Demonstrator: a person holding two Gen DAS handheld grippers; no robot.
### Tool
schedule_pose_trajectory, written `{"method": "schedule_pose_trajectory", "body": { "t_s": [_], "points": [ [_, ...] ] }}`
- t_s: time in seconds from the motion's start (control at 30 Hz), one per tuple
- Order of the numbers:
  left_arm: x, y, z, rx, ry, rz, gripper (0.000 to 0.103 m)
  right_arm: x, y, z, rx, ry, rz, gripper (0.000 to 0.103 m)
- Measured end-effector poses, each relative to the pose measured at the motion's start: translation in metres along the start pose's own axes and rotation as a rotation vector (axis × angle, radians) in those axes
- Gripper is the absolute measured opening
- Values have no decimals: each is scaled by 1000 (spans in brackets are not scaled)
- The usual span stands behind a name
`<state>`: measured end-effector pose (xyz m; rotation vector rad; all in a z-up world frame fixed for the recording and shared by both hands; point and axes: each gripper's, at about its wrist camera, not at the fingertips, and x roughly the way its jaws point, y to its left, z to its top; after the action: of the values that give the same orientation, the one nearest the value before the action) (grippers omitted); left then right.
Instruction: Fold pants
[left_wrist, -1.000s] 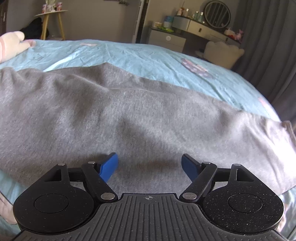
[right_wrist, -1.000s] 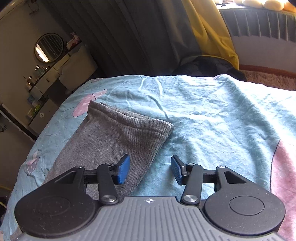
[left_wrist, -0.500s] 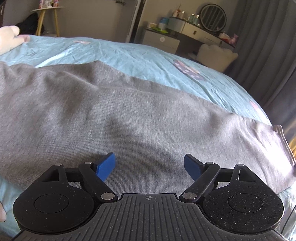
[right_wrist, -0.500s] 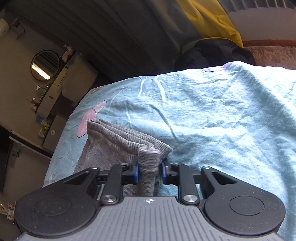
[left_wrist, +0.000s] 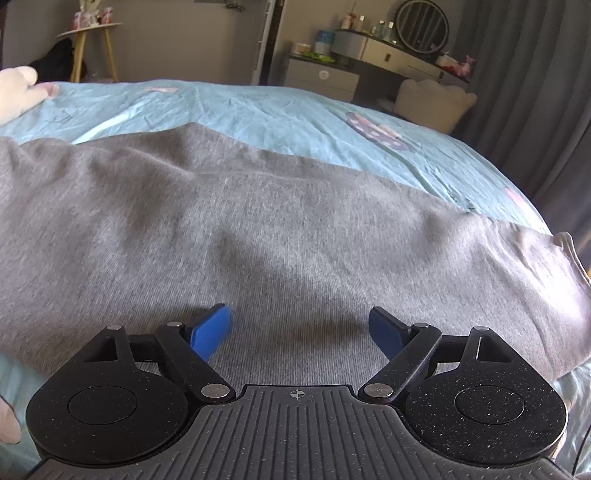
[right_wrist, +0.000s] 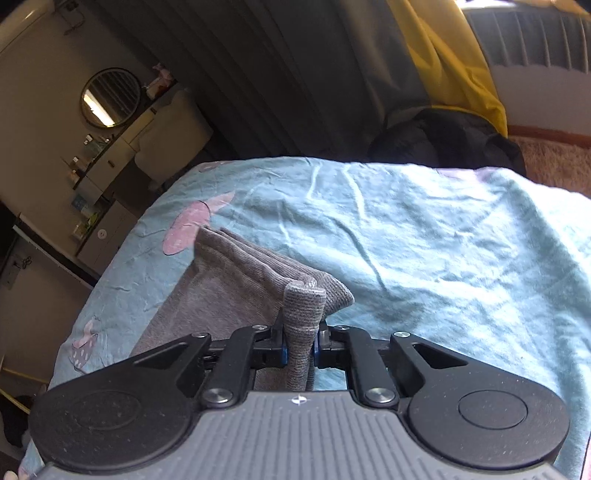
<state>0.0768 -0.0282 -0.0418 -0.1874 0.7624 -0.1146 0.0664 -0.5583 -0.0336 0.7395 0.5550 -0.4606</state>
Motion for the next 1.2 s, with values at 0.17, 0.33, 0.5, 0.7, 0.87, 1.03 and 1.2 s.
{"method": "schedule_pose_trajectory", "body": {
  "t_s": [0.17,0.33,0.5,0.7,0.87,1.03,1.2],
  "points": [
    [-2,2,0,-20,0,-6,89,-37,71,5,-227,-77,119,10],
    [-5,7,1,-53,-2,-17,89,-69,153,-34,-516,-64,295,10],
    [-9,10,2,-75,-7,-23,89,-84,206,-123,-801,44,424,11],
    [-10,13,3,-92,-4,-38,89,-59,218,-225,-918,362,426,31],
    [-10,16,6,-115,-2,-80,89,-79,200,-210,-781,399,493,40],
    [-8,8,6,-74,8,-135,89,-78,149,-174,-556,339,343,48],
    [-9,0,3,-42,31,-188,89,-57,100,-161,-281,406,208,39]
  ]
}}
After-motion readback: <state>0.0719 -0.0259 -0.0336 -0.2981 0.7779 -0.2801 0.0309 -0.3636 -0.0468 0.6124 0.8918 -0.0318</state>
